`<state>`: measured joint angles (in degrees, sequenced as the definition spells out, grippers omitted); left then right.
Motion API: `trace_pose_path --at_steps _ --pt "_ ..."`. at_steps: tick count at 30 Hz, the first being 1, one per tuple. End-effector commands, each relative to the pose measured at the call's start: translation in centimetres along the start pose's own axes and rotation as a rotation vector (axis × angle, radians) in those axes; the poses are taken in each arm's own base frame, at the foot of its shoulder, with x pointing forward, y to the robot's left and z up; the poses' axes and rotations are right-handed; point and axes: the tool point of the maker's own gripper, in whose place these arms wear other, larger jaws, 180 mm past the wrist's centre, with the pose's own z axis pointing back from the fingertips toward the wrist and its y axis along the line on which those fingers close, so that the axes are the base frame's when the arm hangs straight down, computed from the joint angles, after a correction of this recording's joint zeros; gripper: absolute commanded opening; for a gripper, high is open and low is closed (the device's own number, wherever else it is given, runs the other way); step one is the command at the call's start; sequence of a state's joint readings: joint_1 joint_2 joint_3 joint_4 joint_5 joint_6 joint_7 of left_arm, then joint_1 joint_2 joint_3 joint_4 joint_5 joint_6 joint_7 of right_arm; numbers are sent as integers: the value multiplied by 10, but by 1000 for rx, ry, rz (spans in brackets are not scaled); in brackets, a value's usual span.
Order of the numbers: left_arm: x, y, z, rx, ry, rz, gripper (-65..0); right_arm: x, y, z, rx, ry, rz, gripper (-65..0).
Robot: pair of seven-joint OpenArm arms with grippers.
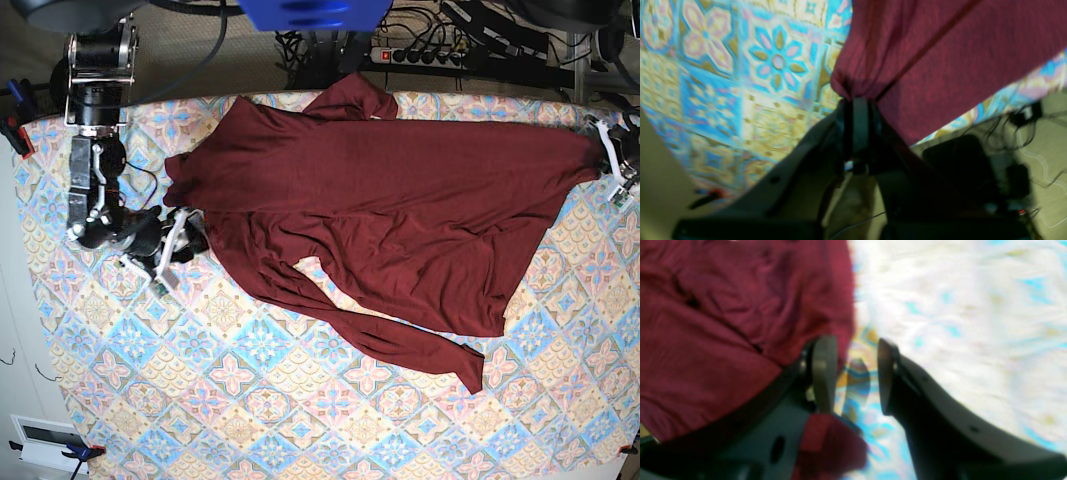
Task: Layout the t-shirt on the table in an organized manner, then fold the t-shirt properly
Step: 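Pull the shirt edge with the right gripper away from the left gripper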
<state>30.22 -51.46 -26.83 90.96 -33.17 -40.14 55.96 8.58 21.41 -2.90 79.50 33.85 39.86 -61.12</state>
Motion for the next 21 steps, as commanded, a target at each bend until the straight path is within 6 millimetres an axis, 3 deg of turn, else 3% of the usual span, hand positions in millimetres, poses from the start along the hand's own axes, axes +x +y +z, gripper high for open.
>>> trace_pose_path --at_steps 1,4,9,14,19,21 --pt "10 12 8 29 -17 -23 -650 6 -3 2 1 -15 12 -421" --pt "11 11 8 24 -22 -19 -650 2 10 -10 39 -4 28 -385" --pt "11 10 8 23 -26 -18 -650 5 21 -16 68 -17 52 -382" --pt "12 10 8 22 -29 -20 -650 -8 20 -24 77 10 25 -382" --pt "13 11 9 24 -31 -20 -650 -26 4 -28 0 78 73 -383" --pt "13 10 8 24 -33 -18 -650 -30 9 -36 -4 90 81 -404"
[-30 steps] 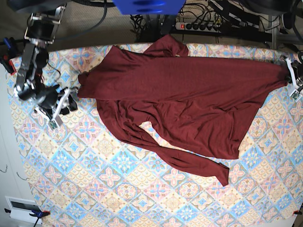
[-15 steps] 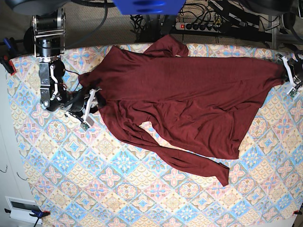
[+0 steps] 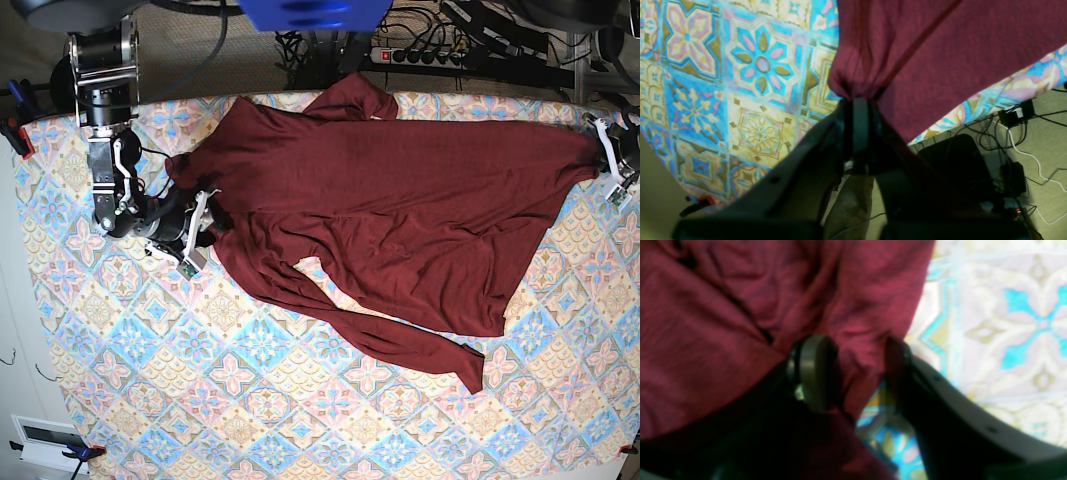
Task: Layout the t-shirt on the table in an organized manner, then fold the t-shirt properly
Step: 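Pull the shirt edge with the right gripper away from the left gripper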
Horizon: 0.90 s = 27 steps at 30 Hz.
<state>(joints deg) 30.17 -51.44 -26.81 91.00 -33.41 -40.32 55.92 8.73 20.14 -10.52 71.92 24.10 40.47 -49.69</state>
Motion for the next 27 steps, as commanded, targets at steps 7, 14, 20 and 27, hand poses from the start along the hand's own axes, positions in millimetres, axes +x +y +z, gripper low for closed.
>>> trace_pose_path --at_steps 7,14,20,27 --pt "9 3 4 14 -39 9 -650 12 -24 -16 -72 59 30 -619" --pt "9 3 3 13 -40 10 -650 53 -60 -13 -126 -26 23 -618" --pt "9 2 3 11 -40 11 -650 96 -94 -6 -152 -117 -27 -618" --pt "7 -6 -2 -4 -48 33 -650 148 -125 10 -175 -275 -83 -618"
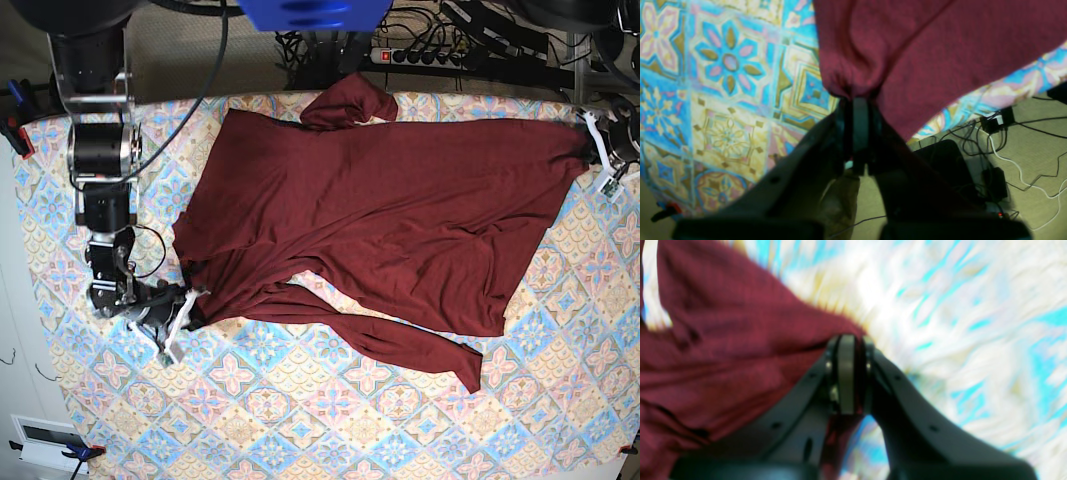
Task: Layout the t-shirt on the table in an organized manner, then fold the t-shirt properly
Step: 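Pull the shirt edge with the right gripper away from the left gripper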
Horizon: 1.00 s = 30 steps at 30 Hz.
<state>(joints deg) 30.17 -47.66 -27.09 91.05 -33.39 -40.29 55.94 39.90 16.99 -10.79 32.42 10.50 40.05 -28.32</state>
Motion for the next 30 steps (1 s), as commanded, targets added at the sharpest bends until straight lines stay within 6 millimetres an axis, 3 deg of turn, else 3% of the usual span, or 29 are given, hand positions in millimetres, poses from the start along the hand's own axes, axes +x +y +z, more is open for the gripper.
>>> trace_pose_path --at_steps 1,7,12,15,18,20,25,30 --pt "12 10 8 25 -26 -22 -650 41 -10 9 -18 -103 11 -618" --pt "12 10 8 23 -27 -20 -650 76 -25 18 -86 -108 147 -618" --pt "10 4 4 14 -36 1 -650 71 -33 19 -127 -71 233 -603" --pt "9 2 3 8 -39 8 -650 71 -33 19 -130 -68 241 -531" --pt "9 -1 1 4 -45 17 -650 56 -32 20 -133 -35 228 -456" --pt "9 -1 1 4 -45 17 -650 59 -21 25 -129 -57 247 -431" --pt "11 -1 1 4 -50 18 -650 34 21 41 -135 -15 368 -420" --pt "23 -4 -4 4 -97 47 -650 26 57 49 -136 23 420 -418"
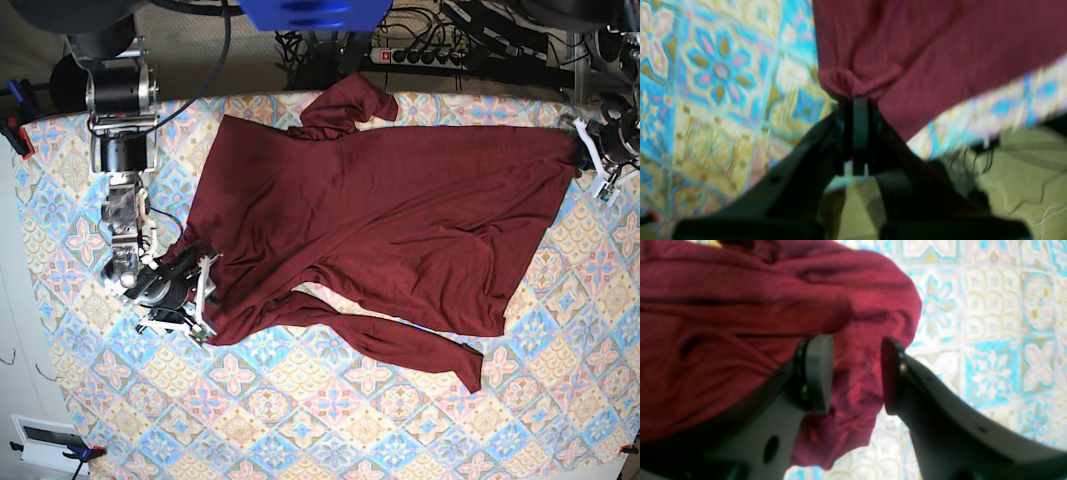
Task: Layout the t-shirt on the table in an organized manner, then fold the t-shirt properly
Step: 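Pull the shirt edge with the right gripper away from the left gripper, then release the shirt edge and regrasp the shirt corner with the right gripper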
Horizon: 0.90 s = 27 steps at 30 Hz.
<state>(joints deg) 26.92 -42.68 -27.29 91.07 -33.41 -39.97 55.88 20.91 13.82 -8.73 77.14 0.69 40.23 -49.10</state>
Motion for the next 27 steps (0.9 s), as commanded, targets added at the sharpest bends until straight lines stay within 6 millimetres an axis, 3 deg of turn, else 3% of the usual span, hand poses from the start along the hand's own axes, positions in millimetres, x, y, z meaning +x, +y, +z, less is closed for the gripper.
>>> trace_pose_path --at_steps 1,4,10,19,23,27 --pt "9 8 8 19 -19 -23 -650 21 -8 11 -28 -62 11 -418" --pt "9 6 6 14 -23 -16 -650 2 5 23 -42 -20 16 -418" --pt "10 2 3 8 -38 0 -650 -72 8 72 -140 108 -91 -417" --pt "26 4 1 16 -85 10 -650 -144 64 108 -15 160 -325 -417" --pt "27 4 1 14 -87 12 -650 -154 83 110 39 163 -368 -417" --pt "26 3 0 13 -86 11 -650 -148 105 100 132 130 -409 -417"
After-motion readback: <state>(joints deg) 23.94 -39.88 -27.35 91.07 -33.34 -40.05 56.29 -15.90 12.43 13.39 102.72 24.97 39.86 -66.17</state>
